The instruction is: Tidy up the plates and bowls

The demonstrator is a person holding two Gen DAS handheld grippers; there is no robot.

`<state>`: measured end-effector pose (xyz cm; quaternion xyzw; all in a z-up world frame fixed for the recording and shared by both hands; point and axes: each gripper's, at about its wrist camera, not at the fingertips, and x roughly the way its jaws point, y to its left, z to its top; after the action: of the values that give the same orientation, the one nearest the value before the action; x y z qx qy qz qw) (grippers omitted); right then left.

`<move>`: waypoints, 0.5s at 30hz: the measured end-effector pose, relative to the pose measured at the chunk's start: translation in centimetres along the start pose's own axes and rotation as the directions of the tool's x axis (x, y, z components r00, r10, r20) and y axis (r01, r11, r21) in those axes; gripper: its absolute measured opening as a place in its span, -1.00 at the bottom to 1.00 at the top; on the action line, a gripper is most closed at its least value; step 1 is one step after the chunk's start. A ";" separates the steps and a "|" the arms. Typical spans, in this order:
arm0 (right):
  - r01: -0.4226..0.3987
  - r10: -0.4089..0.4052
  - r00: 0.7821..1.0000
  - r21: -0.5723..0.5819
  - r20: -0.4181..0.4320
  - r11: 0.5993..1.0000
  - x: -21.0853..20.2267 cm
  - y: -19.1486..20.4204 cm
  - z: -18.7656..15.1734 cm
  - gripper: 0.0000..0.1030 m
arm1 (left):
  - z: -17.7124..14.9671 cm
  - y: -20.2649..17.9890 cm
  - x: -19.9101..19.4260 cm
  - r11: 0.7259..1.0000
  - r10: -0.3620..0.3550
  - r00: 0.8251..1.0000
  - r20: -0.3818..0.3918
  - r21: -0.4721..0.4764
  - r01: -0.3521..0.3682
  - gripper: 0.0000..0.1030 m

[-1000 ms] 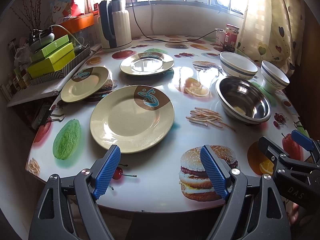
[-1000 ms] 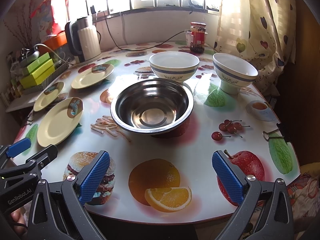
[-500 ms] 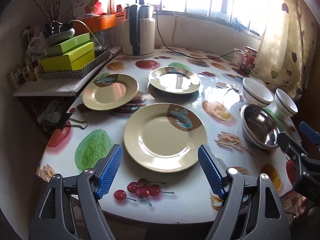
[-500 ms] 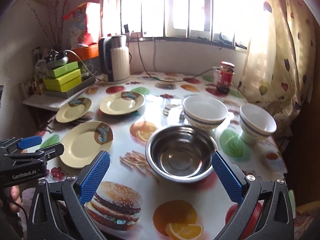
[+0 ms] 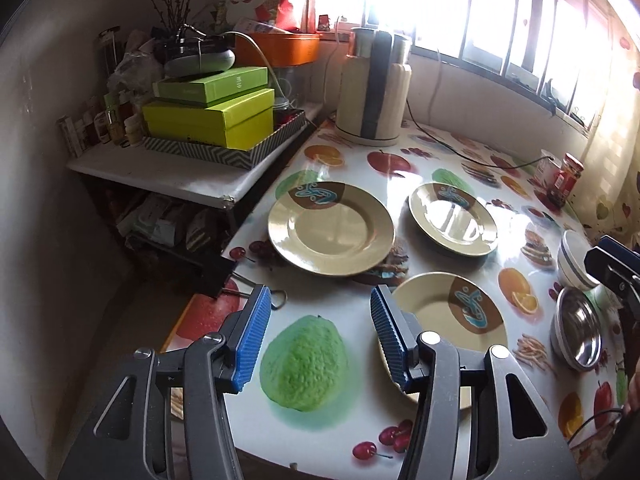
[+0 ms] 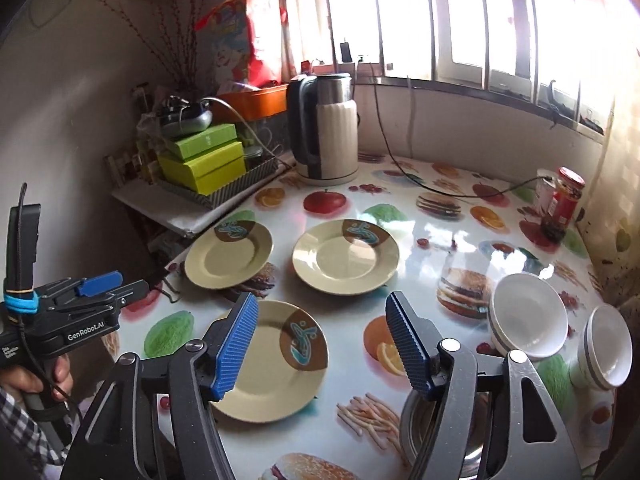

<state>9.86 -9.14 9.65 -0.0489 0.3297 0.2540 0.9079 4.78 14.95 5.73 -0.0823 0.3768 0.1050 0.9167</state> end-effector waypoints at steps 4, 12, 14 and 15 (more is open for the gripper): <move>-0.118 0.117 0.992 -0.015 -0.038 0.993 3.0 1.8 2.3 0.00 | 1.5 1.7 0.7 0.999 0.012 1.000 0.010 -0.030 -0.011 -0.03; -0.282 0.291 0.946 0.075 -0.143 0.956 9.8 2.5 6.5 -0.11 | 4.6 5.3 3.4 0.997 0.027 1.000 -0.007 -0.073 -0.027 -0.04; -0.320 0.330 0.931 0.090 -0.155 0.943 11.3 2.5 7.5 -0.10 | 5.0 6.2 4.2 0.995 0.003 1.000 -0.016 -0.097 -0.005 -0.04; -0.318 0.327 0.929 0.079 -0.174 0.945 12.1 2.8 7.7 -0.10 | 5.1 6.6 4.6 0.994 0.005 1.000 -0.024 -0.111 -0.008 -0.04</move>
<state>20.89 0.45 8.32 0.0049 0.4223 0.3858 0.8202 9.73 23.08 5.61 -0.1331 0.3814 0.1277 0.9058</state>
